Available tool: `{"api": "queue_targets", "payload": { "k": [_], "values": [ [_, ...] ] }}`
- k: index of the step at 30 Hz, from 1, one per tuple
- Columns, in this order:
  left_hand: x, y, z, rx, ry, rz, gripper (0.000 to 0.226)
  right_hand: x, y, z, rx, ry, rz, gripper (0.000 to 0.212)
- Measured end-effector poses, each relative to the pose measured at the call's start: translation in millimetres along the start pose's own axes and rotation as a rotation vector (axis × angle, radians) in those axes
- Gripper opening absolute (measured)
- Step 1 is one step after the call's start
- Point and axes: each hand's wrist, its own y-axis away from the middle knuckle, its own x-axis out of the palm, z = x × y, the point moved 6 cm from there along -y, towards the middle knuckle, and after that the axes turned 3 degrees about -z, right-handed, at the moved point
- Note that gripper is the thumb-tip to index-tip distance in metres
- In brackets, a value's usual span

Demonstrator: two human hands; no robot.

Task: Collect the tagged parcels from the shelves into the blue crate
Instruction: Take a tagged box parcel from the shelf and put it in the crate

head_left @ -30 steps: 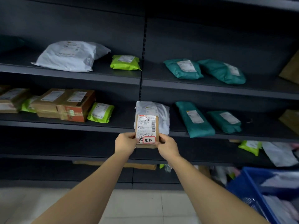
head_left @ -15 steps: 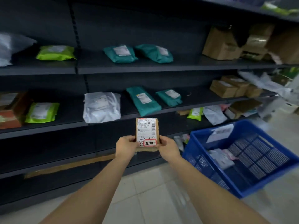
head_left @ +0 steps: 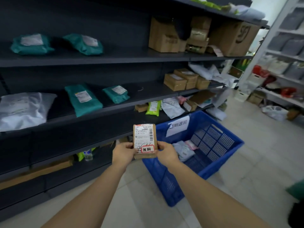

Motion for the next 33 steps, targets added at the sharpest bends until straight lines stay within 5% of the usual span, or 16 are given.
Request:
{"api": "queue_targets", "payload": {
  "k": [18, 33],
  "values": [
    [293, -55, -37, -0.001, -0.127, 0.226, 0.013, -206, -129, -152, 0.207, 0.041, -0.080, 0.035],
    [471, -102, -33, -0.166, -0.217, 0.239, 0.022, -306, -256, -258, 0.283, 0.025, 0.048, 0.028]
  ]
}}
